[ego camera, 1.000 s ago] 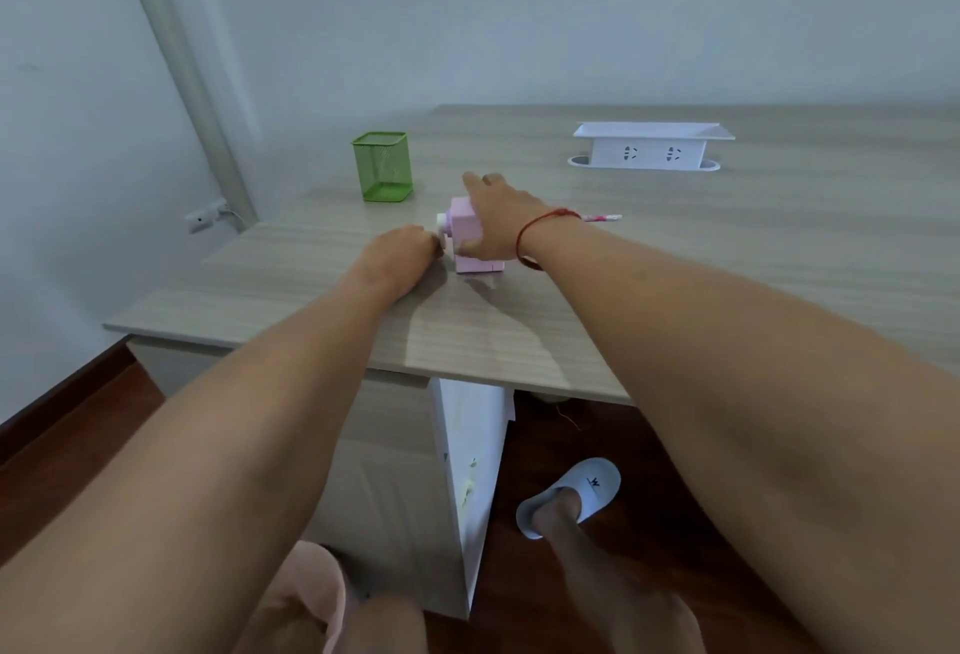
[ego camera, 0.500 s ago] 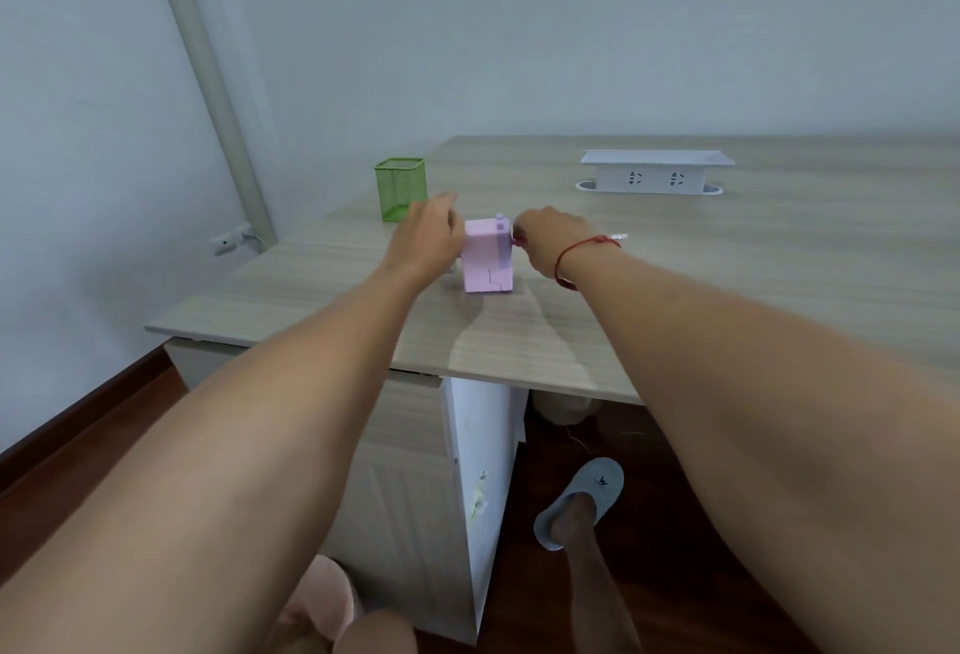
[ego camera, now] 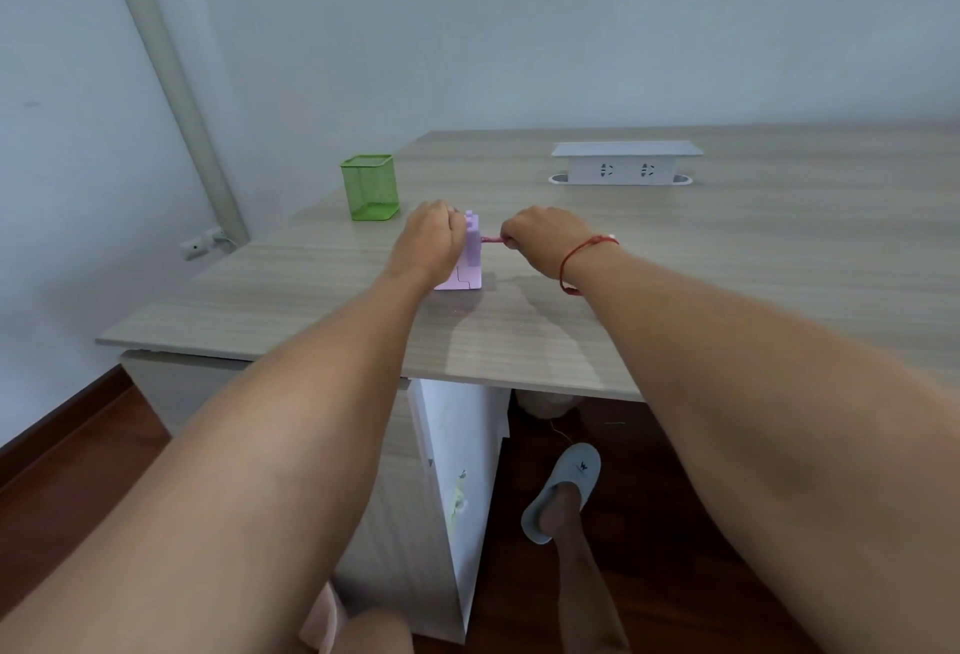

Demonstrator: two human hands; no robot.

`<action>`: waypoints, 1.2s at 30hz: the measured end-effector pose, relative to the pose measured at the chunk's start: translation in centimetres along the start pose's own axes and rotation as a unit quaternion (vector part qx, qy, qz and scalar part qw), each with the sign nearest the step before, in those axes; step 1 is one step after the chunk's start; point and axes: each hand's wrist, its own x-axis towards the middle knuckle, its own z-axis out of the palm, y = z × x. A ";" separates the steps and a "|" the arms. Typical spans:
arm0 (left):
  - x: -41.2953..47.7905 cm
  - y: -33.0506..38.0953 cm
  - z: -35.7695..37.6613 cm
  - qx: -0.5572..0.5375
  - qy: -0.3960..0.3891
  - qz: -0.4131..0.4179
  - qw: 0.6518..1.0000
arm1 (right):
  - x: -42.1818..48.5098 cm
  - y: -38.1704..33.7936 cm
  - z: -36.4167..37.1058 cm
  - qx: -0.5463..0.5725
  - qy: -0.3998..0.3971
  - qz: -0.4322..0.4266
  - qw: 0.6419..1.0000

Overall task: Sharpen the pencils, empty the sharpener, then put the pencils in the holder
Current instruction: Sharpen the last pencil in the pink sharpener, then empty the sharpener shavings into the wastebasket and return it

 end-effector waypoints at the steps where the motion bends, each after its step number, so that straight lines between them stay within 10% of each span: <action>1: -0.1 0.1 0.0 0.002 -0.004 0.002 1.000 | -0.2 0.0 -0.1 0.001 0.002 -0.001 1.000; 36: -1.0 0.6 1.2 -0.033 0.038 0.014 0.999 | -6.4 4.8 -0.4 0.107 0.001 0.233 0.966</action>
